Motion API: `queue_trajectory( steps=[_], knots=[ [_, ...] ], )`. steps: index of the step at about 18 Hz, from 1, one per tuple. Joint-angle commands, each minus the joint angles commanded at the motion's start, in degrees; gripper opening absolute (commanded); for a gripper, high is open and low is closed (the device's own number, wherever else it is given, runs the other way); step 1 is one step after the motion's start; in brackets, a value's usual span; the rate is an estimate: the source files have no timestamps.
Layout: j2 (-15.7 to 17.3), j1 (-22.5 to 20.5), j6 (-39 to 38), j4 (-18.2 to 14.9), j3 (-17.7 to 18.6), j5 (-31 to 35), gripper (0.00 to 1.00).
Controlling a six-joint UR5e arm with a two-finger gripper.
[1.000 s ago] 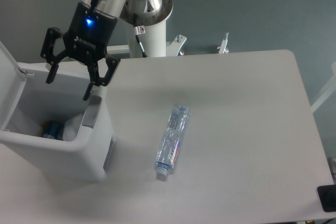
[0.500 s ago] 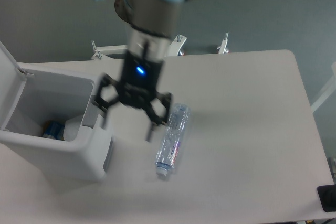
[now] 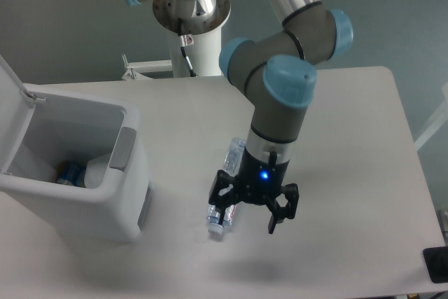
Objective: Place the trash in the trash can
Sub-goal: 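Move the open gripper over the clear water bottle and lower it, then close the gripper on the bottle's cap end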
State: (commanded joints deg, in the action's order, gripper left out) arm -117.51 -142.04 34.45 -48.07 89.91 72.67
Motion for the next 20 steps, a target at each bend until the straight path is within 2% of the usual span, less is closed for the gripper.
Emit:
queue_trajectory(
  steps=[6, 9, 12, 17, 20],
  knots=[
    [-3.78, 3.08, 2.72, -0.97, -0.62, 5.20, 1.00],
    [-5.10, 4.66, 2.82, -3.07, -0.88, 6.33, 1.00],
    [-6.68, 6.59, 2.82, -4.83, -1.93, 10.28, 1.00],
    [-8.52, 7.74, 2.20, -5.01, -2.55, 11.00, 0.99],
    [-9.32, 9.14, 2.02, -5.01, -2.72, 14.77, 0.79]
  ],
)
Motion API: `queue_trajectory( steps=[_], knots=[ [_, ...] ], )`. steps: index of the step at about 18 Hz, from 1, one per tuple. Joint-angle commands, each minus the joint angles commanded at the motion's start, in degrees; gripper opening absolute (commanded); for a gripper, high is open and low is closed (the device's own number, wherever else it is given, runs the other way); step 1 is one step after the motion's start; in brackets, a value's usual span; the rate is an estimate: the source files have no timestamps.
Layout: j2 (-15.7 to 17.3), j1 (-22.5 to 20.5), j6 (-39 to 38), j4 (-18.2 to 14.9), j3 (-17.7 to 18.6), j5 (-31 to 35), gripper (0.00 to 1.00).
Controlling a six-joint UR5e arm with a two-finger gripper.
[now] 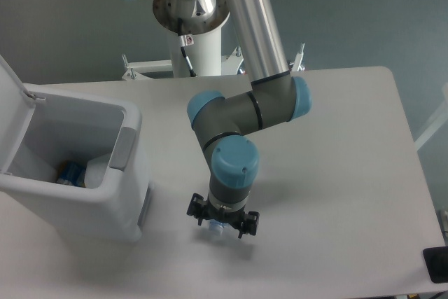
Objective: Place the trash in the trash can
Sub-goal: 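Close the gripper on the bottle's cap end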
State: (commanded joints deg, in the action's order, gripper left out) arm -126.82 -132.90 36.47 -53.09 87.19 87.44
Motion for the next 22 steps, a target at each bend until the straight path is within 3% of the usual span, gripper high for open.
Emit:
queue_trajectory(
  steps=[4, 8, 13, 16, 19, 22],
  knots=[
    [0.17, 0.44, -0.17, -0.09, 0.09, 0.19, 0.30],
    [1.05, 0.53, -0.18, 0.00, 0.00, 0.19, 0.05],
    [2.98, -0.52, -0.09, 0.09, -1.05, -0.34, 0.03],
    [3.34, -2.54, -2.62, 0.53, -5.25, -2.09, 0.03],
    [3.51, -5.35, -7.98, 0.53, -10.80, -10.68, 0.03],
    [6.05, -7.72, -14.04, 0.62, -13.00, -17.99, 0.03]
  ],
)
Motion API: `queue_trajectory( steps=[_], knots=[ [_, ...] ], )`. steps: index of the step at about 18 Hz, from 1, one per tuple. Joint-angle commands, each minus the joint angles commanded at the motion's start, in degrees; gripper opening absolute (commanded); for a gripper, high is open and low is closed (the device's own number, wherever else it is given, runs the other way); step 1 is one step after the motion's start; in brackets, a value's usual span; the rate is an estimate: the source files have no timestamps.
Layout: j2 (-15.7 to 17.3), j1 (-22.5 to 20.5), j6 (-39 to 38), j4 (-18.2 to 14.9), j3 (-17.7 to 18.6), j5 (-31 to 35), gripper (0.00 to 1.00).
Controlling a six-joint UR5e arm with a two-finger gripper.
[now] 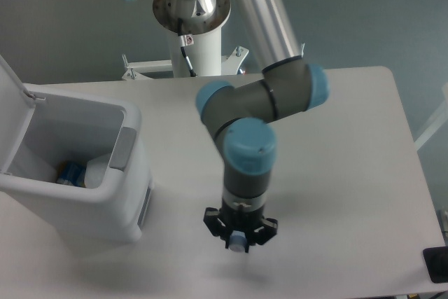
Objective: Place the trash in the trash can
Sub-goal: 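Close the gripper on the bottle's cap end, then lift the bottle and carry it into the trash bin opening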
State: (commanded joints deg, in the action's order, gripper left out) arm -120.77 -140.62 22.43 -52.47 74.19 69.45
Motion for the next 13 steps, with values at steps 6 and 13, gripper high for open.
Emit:
queue_trajectory(
  steps=[6, 13],
  knots=[
    [7.03, -4.84, -12.92, 0.18, -1.58, -16.95, 0.03],
    [15.30, -4.67, -16.89, 0.18, -3.42, -26.72, 0.03]
  ],
)
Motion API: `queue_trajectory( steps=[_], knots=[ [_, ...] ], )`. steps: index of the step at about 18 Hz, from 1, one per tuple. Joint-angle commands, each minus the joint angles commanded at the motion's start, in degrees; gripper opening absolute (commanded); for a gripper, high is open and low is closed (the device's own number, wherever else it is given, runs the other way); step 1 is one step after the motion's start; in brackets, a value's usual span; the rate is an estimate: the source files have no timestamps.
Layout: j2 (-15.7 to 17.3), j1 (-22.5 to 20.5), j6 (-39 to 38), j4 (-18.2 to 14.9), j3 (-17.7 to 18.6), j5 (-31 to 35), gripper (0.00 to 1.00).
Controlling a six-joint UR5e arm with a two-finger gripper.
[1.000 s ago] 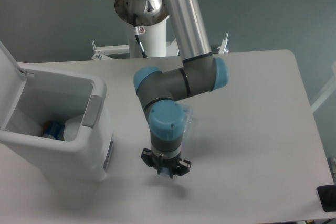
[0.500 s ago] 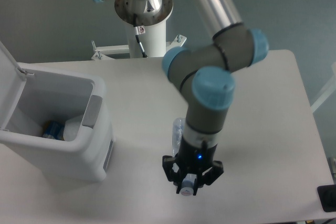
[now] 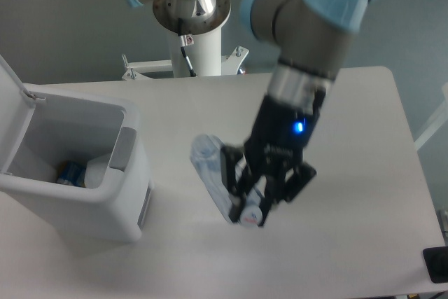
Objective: Place the trash in the trash can
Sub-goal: 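Lift the bottle and carry it into the trash bin opening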
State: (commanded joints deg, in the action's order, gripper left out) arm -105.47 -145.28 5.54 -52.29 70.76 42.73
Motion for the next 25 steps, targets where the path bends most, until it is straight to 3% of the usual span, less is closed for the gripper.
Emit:
queue_trajectory(
  steps=[3, 10, 14, 19, 22, 24, 25],
  knots=[
    [-0.35, 0.70, -1.58, 0.09, -2.29, -2.48, 0.03],
    [-1.31, 6.06, -2.89, 0.26, -2.03, -2.48, 0.03],
    [-2.02, 9.66, -4.13, 2.28, -1.59, -2.22, 0.04],
    [-2.02, 13.35, -3.78, 6.41, 1.48, -1.86, 0.05],
    [-2.54, 14.58, -1.68, 6.85, 2.62, -1.86, 0.15],
    [-2.63, 14.94, 0.78, 6.86, 3.50, -1.86, 0.31],
    [-2.46, 15.03, 1.83, 6.86, 4.11, -1.86, 0.53]
  ],
)
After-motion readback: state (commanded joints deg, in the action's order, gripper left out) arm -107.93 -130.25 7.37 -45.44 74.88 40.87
